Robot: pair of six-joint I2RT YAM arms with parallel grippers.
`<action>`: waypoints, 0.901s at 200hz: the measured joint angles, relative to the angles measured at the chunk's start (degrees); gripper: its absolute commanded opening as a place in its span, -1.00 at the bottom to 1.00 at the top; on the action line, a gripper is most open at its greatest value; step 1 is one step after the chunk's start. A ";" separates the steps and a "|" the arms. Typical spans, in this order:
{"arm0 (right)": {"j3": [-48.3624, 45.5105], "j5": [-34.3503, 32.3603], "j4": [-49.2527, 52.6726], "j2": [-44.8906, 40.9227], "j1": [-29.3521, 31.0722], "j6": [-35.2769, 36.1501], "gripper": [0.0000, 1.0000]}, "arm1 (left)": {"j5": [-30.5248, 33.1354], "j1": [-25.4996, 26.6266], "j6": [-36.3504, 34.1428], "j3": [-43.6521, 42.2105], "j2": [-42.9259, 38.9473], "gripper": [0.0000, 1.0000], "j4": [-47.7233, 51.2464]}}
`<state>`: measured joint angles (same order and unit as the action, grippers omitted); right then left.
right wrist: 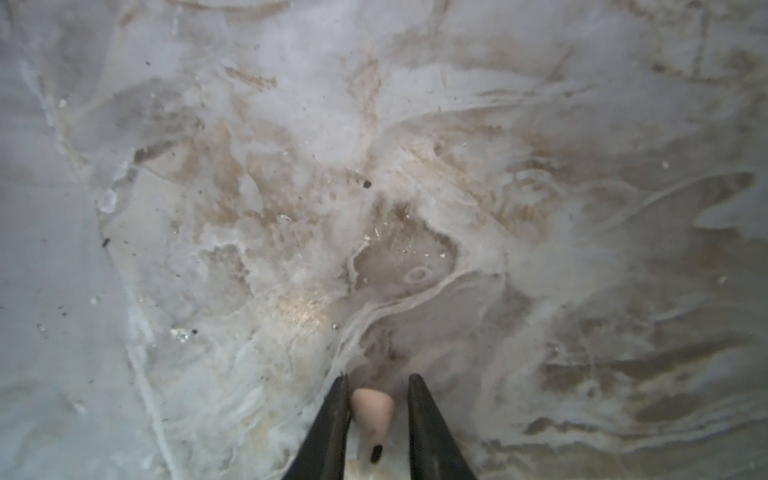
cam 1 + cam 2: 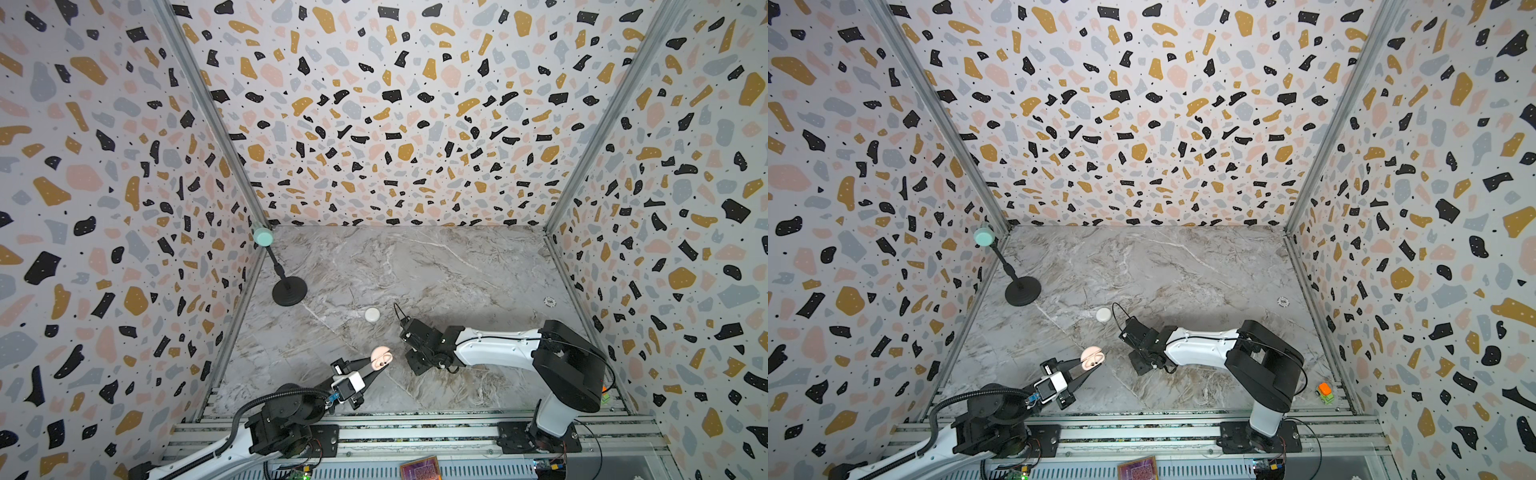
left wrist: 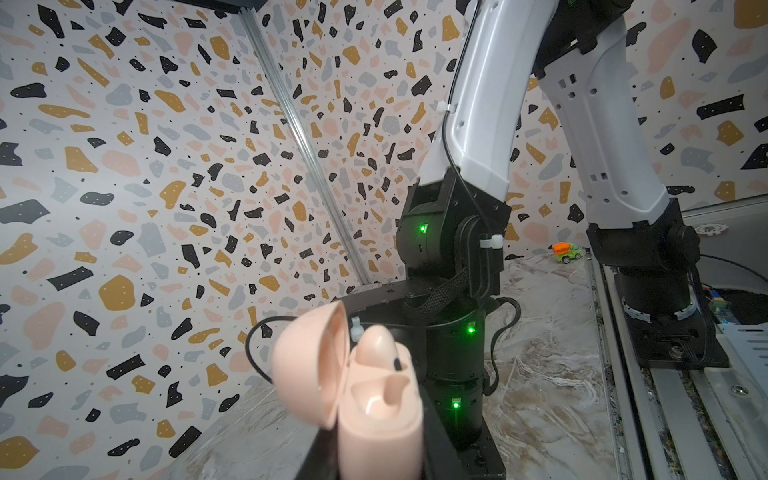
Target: Insert the wireless bluetooth earbuds into the charging case
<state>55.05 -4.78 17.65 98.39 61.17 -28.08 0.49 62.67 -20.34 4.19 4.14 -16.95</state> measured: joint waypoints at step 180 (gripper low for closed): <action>6.14 -4.28 7.58 3.98 1.97 -11.17 -0.47 | 0.02 0.00 0.00 0.00 0.00 -1.00 0.00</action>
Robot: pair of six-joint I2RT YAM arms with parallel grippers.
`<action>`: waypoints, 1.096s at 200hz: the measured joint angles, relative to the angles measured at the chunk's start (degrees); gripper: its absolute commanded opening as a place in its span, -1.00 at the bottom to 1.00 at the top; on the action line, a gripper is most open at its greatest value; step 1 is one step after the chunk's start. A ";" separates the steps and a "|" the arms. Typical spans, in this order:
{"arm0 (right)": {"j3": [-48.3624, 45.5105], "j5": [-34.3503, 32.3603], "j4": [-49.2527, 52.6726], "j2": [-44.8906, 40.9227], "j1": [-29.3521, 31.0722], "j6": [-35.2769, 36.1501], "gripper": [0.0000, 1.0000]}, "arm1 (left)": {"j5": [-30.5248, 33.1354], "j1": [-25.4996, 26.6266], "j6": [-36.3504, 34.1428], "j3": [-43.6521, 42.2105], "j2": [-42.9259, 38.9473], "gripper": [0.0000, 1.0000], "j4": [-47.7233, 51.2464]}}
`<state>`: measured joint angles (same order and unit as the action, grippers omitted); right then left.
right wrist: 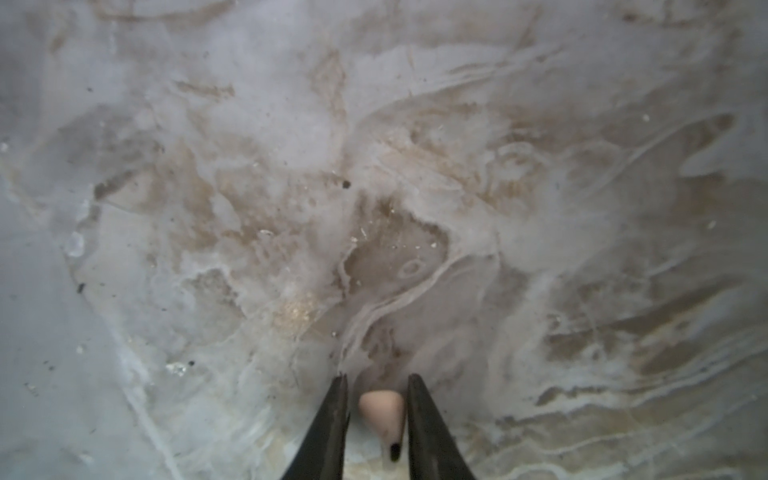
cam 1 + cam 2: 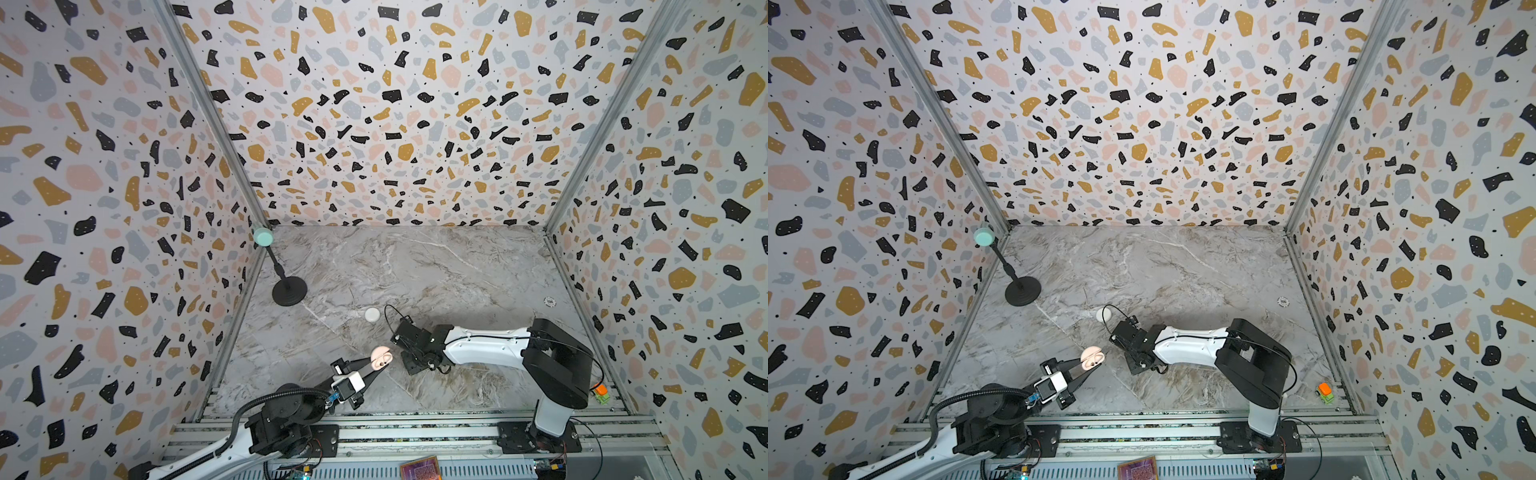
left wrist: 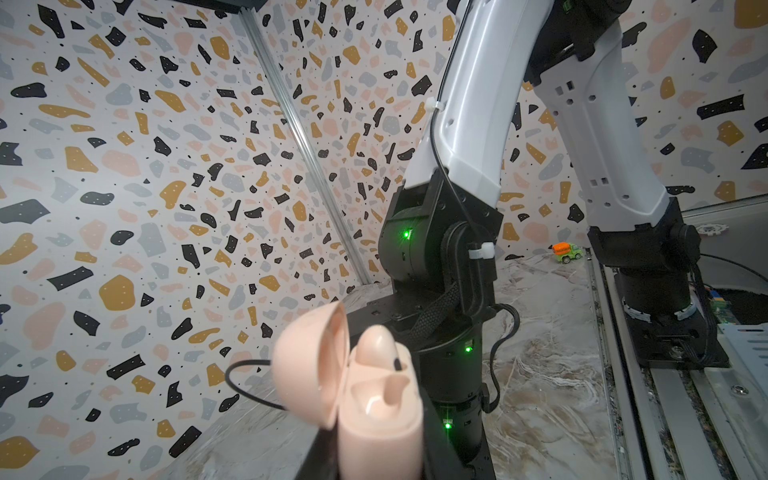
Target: Insert the wireless bluetooth earbuds into the charging case
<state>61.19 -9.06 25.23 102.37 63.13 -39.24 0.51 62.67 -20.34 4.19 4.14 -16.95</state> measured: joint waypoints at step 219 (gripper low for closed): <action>-0.07 -0.98 1.95 -0.68 0.22 -1.66 -0.72 | 0.02 0.00 0.04 0.00 0.00 -1.00 0.00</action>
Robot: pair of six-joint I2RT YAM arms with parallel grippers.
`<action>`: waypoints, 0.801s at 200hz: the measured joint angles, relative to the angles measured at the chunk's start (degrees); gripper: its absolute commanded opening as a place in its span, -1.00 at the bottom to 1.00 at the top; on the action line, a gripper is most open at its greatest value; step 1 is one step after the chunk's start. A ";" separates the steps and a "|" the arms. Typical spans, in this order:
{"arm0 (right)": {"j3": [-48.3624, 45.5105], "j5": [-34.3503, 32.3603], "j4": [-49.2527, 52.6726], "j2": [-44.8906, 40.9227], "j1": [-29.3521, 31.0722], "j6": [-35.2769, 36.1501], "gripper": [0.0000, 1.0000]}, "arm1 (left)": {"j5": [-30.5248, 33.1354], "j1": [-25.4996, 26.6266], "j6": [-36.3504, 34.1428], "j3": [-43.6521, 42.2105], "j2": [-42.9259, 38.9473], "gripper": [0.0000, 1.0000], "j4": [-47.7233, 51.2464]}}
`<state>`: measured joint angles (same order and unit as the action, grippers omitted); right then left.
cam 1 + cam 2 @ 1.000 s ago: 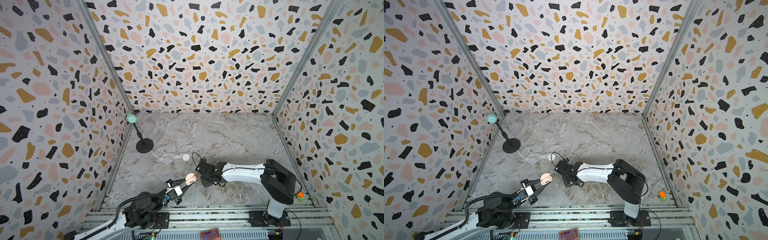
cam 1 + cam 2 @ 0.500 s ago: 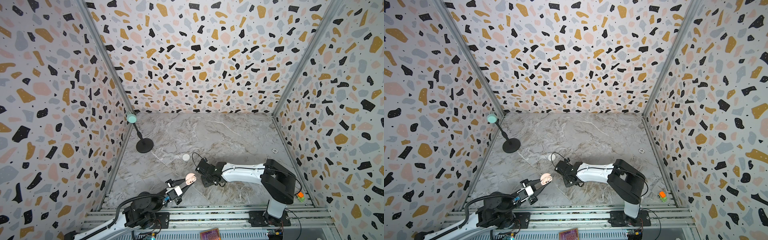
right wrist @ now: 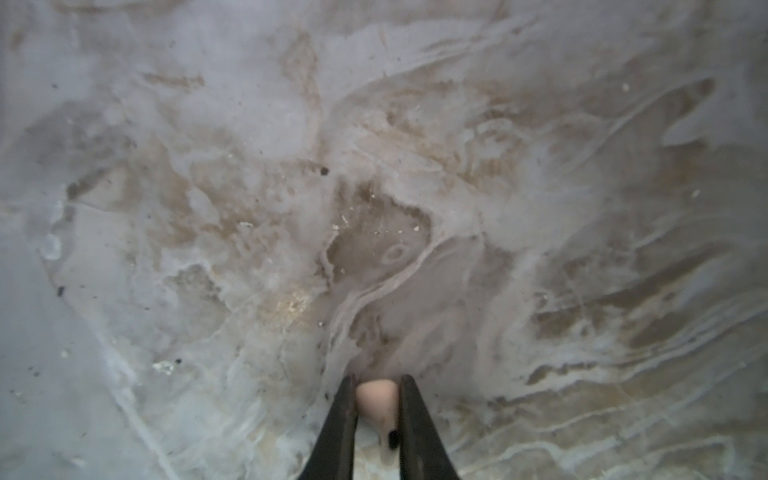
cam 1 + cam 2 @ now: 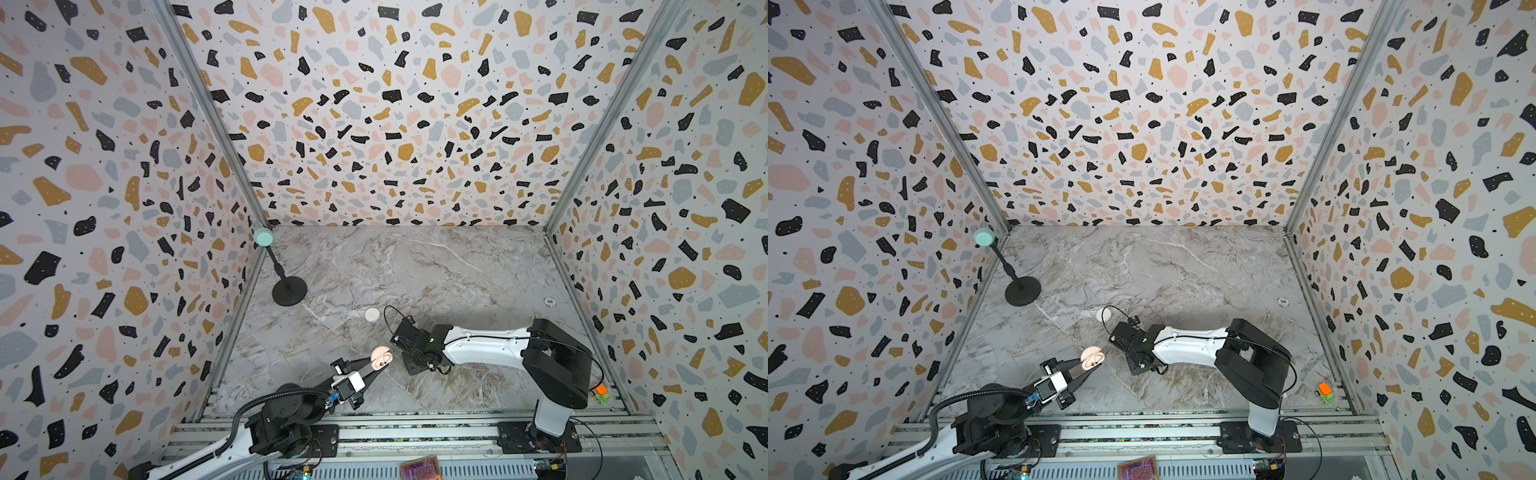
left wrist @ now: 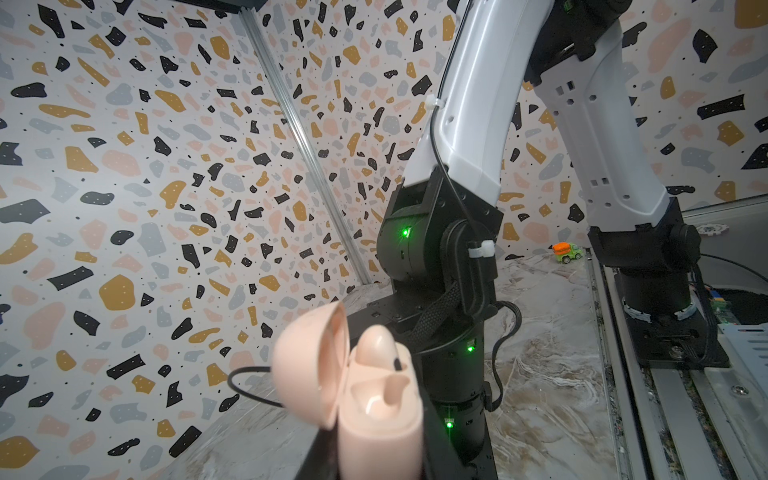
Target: Insert the wireless bluetooth earbuds into the charging case
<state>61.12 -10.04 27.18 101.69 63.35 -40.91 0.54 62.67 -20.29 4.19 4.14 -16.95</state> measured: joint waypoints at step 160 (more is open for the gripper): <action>-4.87 -6.32 -9.09 -27.76 2.05 0.96 -0.75 | 10.58 0.00 9.81 0.00 5.68 -1.00 -3.76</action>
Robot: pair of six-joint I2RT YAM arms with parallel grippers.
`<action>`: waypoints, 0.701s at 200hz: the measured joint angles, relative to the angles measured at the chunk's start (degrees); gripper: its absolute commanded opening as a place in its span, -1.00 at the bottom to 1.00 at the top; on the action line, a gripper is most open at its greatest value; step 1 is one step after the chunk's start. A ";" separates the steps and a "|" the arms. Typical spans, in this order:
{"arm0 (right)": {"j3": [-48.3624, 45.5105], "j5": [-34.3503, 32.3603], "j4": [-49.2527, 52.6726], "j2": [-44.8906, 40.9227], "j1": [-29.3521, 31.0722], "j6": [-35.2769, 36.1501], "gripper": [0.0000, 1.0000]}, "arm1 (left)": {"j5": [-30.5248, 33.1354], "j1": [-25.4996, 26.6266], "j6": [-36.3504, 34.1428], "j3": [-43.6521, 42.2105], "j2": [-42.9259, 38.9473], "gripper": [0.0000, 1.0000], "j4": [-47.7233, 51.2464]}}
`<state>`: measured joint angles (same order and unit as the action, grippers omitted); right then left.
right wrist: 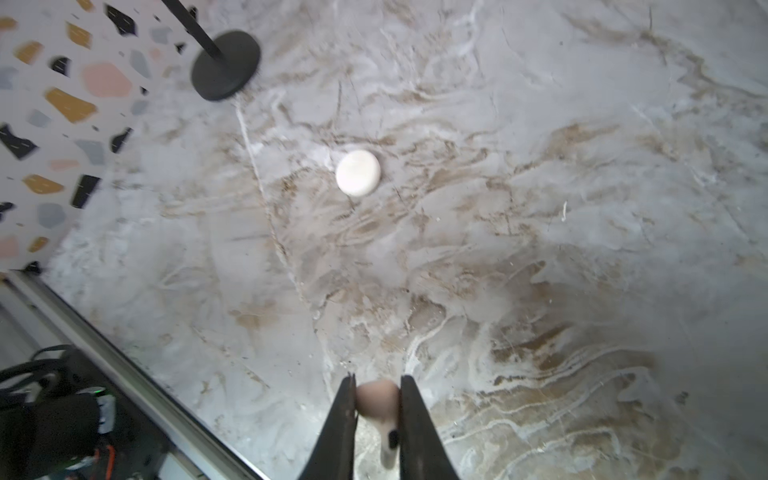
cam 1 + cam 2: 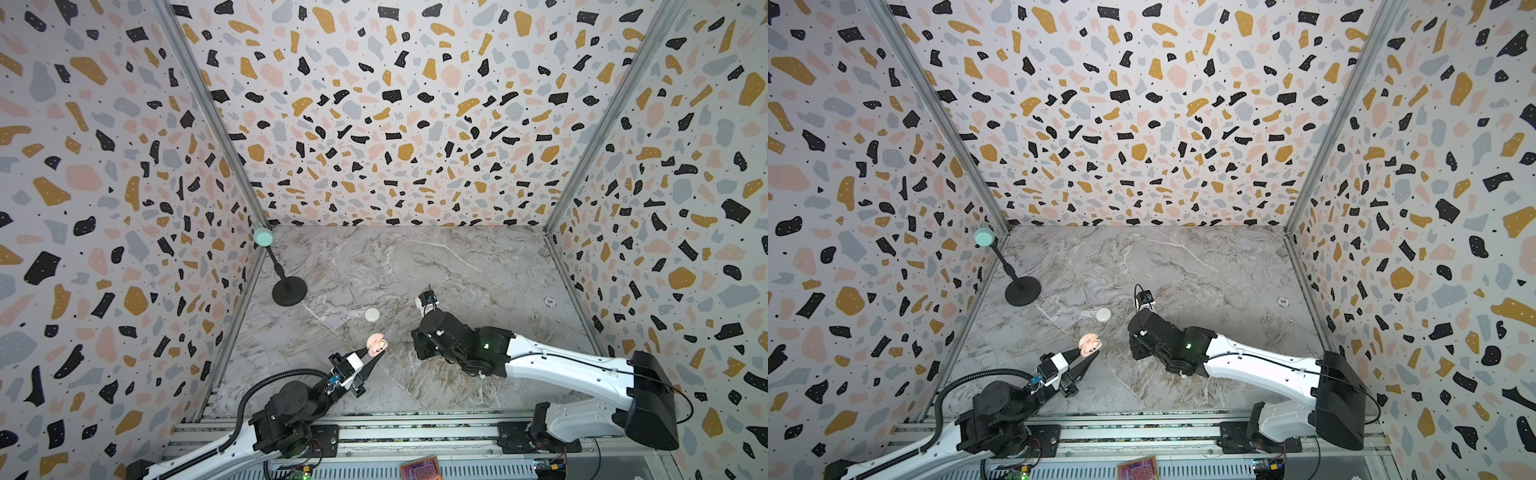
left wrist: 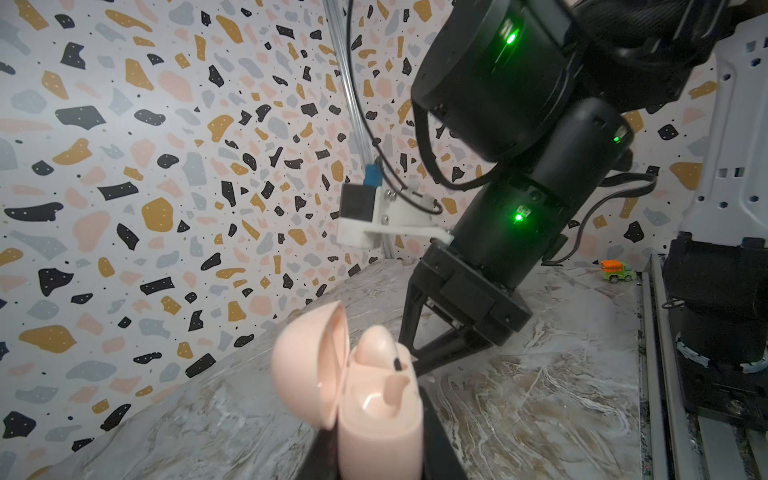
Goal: Insert the wireless bluetooth earbuds into the charging case
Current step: 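Lift the earbud with the right gripper and swing it toward the pink case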
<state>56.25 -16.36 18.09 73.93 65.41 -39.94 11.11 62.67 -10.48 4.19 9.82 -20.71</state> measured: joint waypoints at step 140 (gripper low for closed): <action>7.41 -4.72 -7.04 -4.59 10.16 4.90 -0.75 | 0.92 0.00 9.05 0.00 7.19 -1.00 -5.14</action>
<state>63.66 -21.08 11.05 69.34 75.57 -35.05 12.03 62.67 -1.43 4.19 17.02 -25.85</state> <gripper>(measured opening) 0.181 0.236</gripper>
